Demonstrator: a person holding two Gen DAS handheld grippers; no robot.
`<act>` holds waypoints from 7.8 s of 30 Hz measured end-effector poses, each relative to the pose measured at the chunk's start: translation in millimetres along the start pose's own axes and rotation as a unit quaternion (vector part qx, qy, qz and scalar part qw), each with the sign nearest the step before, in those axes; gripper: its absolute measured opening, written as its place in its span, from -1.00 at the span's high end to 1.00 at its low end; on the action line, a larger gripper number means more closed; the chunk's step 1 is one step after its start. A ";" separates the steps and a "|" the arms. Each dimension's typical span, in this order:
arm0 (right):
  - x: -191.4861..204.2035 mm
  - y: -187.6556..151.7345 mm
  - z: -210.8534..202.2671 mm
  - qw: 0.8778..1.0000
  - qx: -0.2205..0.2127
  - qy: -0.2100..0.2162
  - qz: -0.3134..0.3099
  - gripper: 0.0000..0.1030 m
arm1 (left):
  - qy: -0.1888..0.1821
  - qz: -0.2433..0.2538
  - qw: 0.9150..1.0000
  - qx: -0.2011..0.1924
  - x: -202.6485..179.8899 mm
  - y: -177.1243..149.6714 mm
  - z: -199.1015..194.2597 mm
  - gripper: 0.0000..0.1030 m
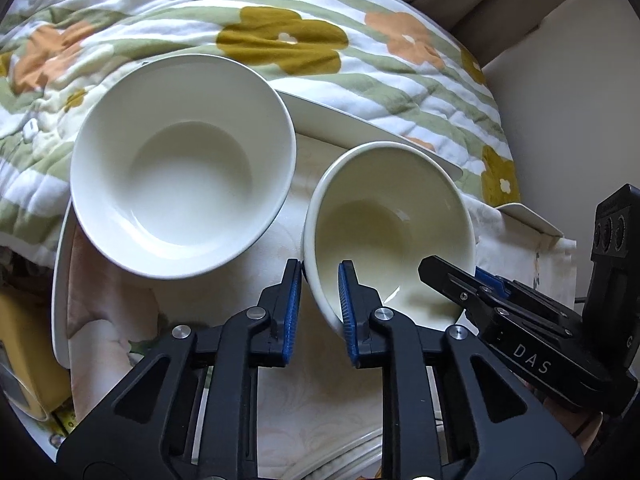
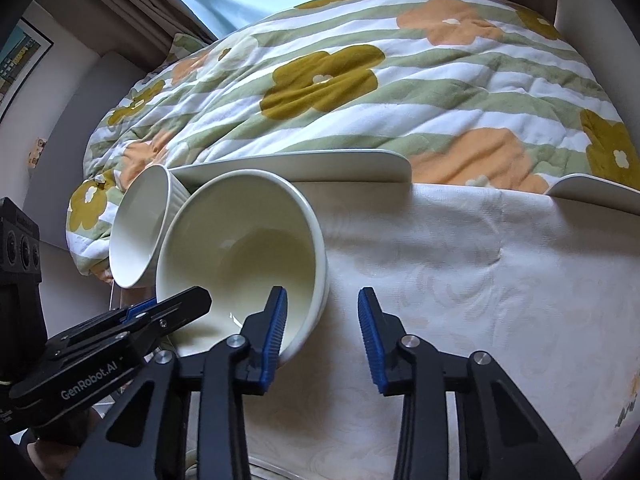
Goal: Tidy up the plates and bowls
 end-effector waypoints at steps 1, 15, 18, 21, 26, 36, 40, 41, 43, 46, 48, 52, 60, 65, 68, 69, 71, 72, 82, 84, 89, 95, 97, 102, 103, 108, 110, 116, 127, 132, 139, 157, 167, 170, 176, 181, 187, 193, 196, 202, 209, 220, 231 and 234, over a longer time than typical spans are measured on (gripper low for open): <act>2.5 0.3 1.4 1.000 0.001 0.009 0.000 0.58 | -0.001 -0.001 1.000 -0.001 1.2 -0.3 -1.0 0.69; 4.3 -2.4 -29.8 0.999 -0.034 0.011 -0.008 0.69 | 0.019 0.033 0.999 -0.038 -26.0 -6.3 -35.5 0.70; 2.3 -4.8 -50.2 0.999 -0.049 0.017 -0.012 0.69 | 0.022 0.045 0.997 -0.054 -41.8 -10.5 -53.6 0.70; -1.9 -12.8 -77.4 0.997 -0.067 0.023 -0.014 0.69 | 0.020 0.053 0.996 -0.066 -61.6 -19.5 -72.3 0.70; -15.2 -33.2 -123.2 0.995 -0.090 0.027 -0.019 0.69 | 0.024 0.067 0.994 -0.081 -101.0 -47.6 -100.7 0.70; -78.3 -95.5 -217.3 0.990 -0.138 0.000 -0.022 0.69 | 0.009 0.105 0.989 -0.102 -208.7 -127.4 -125.6 0.70; -111.3 -123.1 -243.6 0.989 -0.145 -0.015 -0.019 0.69 | -0.003 0.111 0.989 -0.100 -247.0 -161.6 -118.6 0.70; -121.5 -129.4 -249.4 0.989 -0.144 -0.018 -0.019 0.69 | -0.007 0.112 0.989 -0.096 -257.5 -171.9 -115.3 0.70; -140.0 -141.3 -258.3 0.989 -0.142 -0.025 -0.016 0.69 | -0.014 0.114 0.990 -0.088 -272.4 -187.8 -107.4 0.70; -169.0 -159.6 -261.4 0.992 -0.122 -0.034 -0.001 0.69 | -0.020 0.123 0.991 -0.057 -291.5 -209.4 -84.4 0.70; -184.5 -170.3 -260.2 0.993 -0.109 -0.036 0.010 0.69 | -0.017 0.132 0.990 -0.033 -302.3 -222.3 -67.8 0.70; -213.2 -187.8 -250.5 0.994 -0.091 -0.041 0.036 0.69 | -0.005 0.157 0.988 0.003 -317.6 -241.7 -38.9 0.70; -250.1 -213.1 -220.4 0.993 -0.073 -0.032 0.084 0.69 | 0.029 0.210 0.976 0.048 -329.5 -254.0 8.7 0.70; -263.9 -216.7 -208.9 0.992 -0.065 -0.034 0.104 0.69 | 0.054 0.247 0.966 0.060 -337.6 -255.8 28.0 0.70; -268.2 -217.7 -202.5 0.991 -0.061 -0.037 0.109 0.69 | 0.063 0.258 0.962 0.061 -338.6 -251.1 32.7 0.70; -268.9 -217.9 -200.4 0.991 -0.058 -0.038 0.111 0.69 | 0.067 0.264 0.960 0.061 -339.0 -249.3 34.5 0.70; -271.0 -217.3 -196.6 0.991 -0.055 -0.038 0.115 0.69 | 0.076 0.275 0.957 0.060 -339.9 -248.1 36.7 0.70; -272.2 -217.3 -194.7 0.991 -0.053 -0.038 0.117 0.69 | 0.079 0.279 0.955 0.060 -341.0 -247.2 38.5 0.70; -276.0 -220.1 -186.4 0.990 -0.049 -0.043 0.128 0.69 | 0.120 0.323 0.937 0.050 -343.0 -243.5 51.7 0.70; -276.5 -220.3 -186.6 0.990 -0.049 -0.043 0.128 0.69 | 0.125 0.327 0.935 0.050 -342.6 -244.3 53.3 0.70; -274.8 -220.8 -189.7 0.989 -0.054 -0.043 0.128 0.69 | 0.132 0.330 0.934 0.045 -341.4 -244.1 51.5 0.70; -272.6 -221.3 -199.6 0.988 -0.061 -0.053 0.132 0.69 | 0.136 0.332 0.933 0.031 -344.7 -242.1 40.9 0.69; -271.8 -221.6 -203.0 0.988 -0.062 -0.053 0.132 0.69 | 0.135 0.331 0.934 0.029 -345.5 -241.9 36.3 0.67; -265.1 -224.8 -230.7 0.986 -0.087 -0.050 0.130 0.69 | 0.129 0.321 0.938 0.002 -348.1 -240.0 3.9 0.67; -263.3 -224.6 -239.2 0.986 -0.096 -0.049 0.127 0.69 | 0.125 0.316 0.940 -0.008 -348.3 -238.0 -6.4 0.67; -245.0 -214.5 -274.9 0.985 -0.142 -0.032 0.092 0.69 | 0.113 0.262 0.955 -0.079 -330.5 -222.0 -70.7 0.67; -230.3 -206.6 -283.4 0.986 -0.153 -0.021 0.064 0.69 | 0.113 0.234 0.960 -0.106 -316.2 -216.3 -95.8 0.63; -166.7 -179.6 -282.6 0.986 -0.163 0.024 -0.030 0.69 | 0.145 0.156 0.957 -0.199 -260.3 -205.0 -164.6 -0.99; -42.1 -106.1 -247.5 0.974 -0.149 0.082 -0.151 -0.77 | 0.165 -0.001 0.958 -0.234 -124.7 -163.0 -222.6 -0.99; 5.7 -61.3 -222.9 0.971 -0.136 0.083 -0.176 -0.77 | 0.144 -0.059 0.961 -0.229 -66.8 -125.7 -226.0 -0.99; 57.9 3.2 -151.3 0.977 -0.078 0.090 -0.175 -0.77 | 0.105 -0.124 0.967 -0.195 4.4 -64.3 -183.2 -0.96; 119.2 44.5 46.6 0.981 0.062 0.121 -0.137 0.19 | 0.023 -0.210 0.973 -0.091 111.2 16.7 -33.1 0.26; 126.3 46.8 60.9 0.981 0.065 0.116 -0.141 0.62 | 0.062 -0.195 0.975 -0.090 114.5 18.6 -28.1 0.61; 126.5 46.3 59.9 0.982 0.062 0.113 -0.141 0.64 | 0.067 -0.189 0.975 -0.091 111.4 17.4 -29.7 0.61; 124.2 42.1 49.3 0.982 0.048 0.119 -0.138 0.66 | 0.080 -0.168 0.977 -0.107 100.4 14.0 -43.4 0.61; 117.0 34.8 18.0 0.982 0.021 0.129 -0.135 0.66 | 0.085 -0.143 0.977 -0.130 72.6 4.4 -70.0 0.61; 93.4 12.4 -43.6 0.983 -0.009 0.132 -0.126 0.66 | 0.084 -0.110 0.979 -0.153 13.8 -23.7 -108.8 0.61; 42.6 -23.4 -117.6 0.986 -0.048 0.117 -0.106 0.66 | 0.070 -0.061 0.983 -0.159 -70.0 -68.4 -133.3 0.61; 11.1 -41.9 -151.9 0.988 -0.066 0.105 -0.093 0.66 | 0.059 -0.035 0.985 -0.158 -115.6 -92.7 -137.4 0.61; -62.4 -84.7 -216.2 0.991 -0.100 0.073 -0.058 0.66 | 0.026 0.017 0.989 -0.145 -200.8 -141.6 -131.7 0.61; -137.4 -131.1 -260.4 0.991 -0.125 0.037 -0.014 0.66 | 0.002 0.074 0.990 -0.118 -280.6 -192.8 -110.5 0.61; -223.3 -188.6 -261.9 0.994 -0.098 0.007 0.057 0.66 | -0.013 0.106 0.994 -0.037 -332.2 -244.0 -48.9 0.61; -250.7 -208.5 -230.4 0.994 -0.070 -0.003 0.081 0.66 | 0.035 0.138 0.990 0.012 -336.6 -256.5 -0.8 0.61; -253.7 -210.2 -225.3 0.994 -0.066 -0.003 0.083 0.66 | 0.045 0.141 0.989 0.013 -336.1 -253.6 6.0 0.61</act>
Point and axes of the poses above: each gripper's, at about its wrist camera, not at the fingertips, and z roughly the way its jaws point, x to its left, y to its top, the point moved 7 cm from there along z, roughly the way its jaws point, and after that the axes turned 2 degrees about x, right-handed, at the moved point
